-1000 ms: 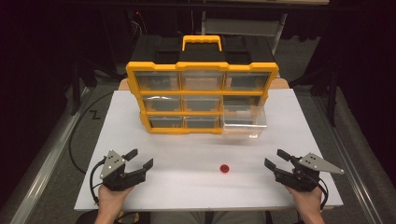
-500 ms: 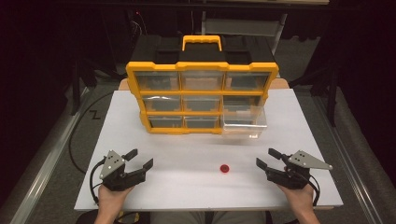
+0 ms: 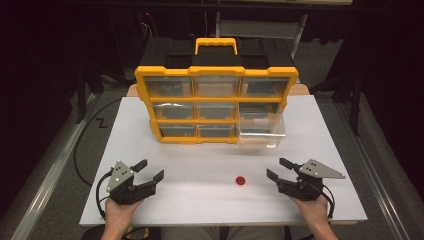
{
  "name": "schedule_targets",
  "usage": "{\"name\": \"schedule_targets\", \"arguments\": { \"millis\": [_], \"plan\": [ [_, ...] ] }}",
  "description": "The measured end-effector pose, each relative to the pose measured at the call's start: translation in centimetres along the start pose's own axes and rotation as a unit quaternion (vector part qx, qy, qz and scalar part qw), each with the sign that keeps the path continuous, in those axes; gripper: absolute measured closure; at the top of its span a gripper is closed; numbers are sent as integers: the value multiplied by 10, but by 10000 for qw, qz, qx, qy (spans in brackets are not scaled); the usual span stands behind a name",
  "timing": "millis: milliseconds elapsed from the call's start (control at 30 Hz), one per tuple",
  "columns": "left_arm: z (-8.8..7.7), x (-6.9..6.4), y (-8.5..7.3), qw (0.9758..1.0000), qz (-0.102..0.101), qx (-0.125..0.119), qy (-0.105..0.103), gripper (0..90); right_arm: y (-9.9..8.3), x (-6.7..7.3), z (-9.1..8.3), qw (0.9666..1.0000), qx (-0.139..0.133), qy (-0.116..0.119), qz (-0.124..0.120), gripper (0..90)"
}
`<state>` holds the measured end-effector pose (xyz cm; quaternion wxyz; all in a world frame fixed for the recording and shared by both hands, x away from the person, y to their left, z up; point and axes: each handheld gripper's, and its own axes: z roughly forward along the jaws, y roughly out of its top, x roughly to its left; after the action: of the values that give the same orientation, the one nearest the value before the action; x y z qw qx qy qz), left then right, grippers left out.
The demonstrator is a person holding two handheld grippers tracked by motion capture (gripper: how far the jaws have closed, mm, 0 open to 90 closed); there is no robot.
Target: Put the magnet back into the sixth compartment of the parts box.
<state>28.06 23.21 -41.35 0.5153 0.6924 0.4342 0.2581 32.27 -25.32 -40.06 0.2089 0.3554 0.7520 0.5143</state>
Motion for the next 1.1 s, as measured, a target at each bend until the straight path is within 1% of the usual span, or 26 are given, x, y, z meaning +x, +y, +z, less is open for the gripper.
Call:
{"name": "schedule_targets", "arguments": {
  "millis": [567, 867, 1100],
  "plan": [
    [0, 0, 0, 10000, -3, -30, 13, 288, 8, 11, 16, 9998, 0, 189, -86, 370],
    [0, 0, 0, 10000, 7, -25, 7, 287, 13, 21, 29, 9993, 36, 332, -151, 373],
    [-1, 0, 0, 10000, 6, -27, 9, 287, 15, 26, 36, 9991, 56, 378, -200, 375]
  ]
}}
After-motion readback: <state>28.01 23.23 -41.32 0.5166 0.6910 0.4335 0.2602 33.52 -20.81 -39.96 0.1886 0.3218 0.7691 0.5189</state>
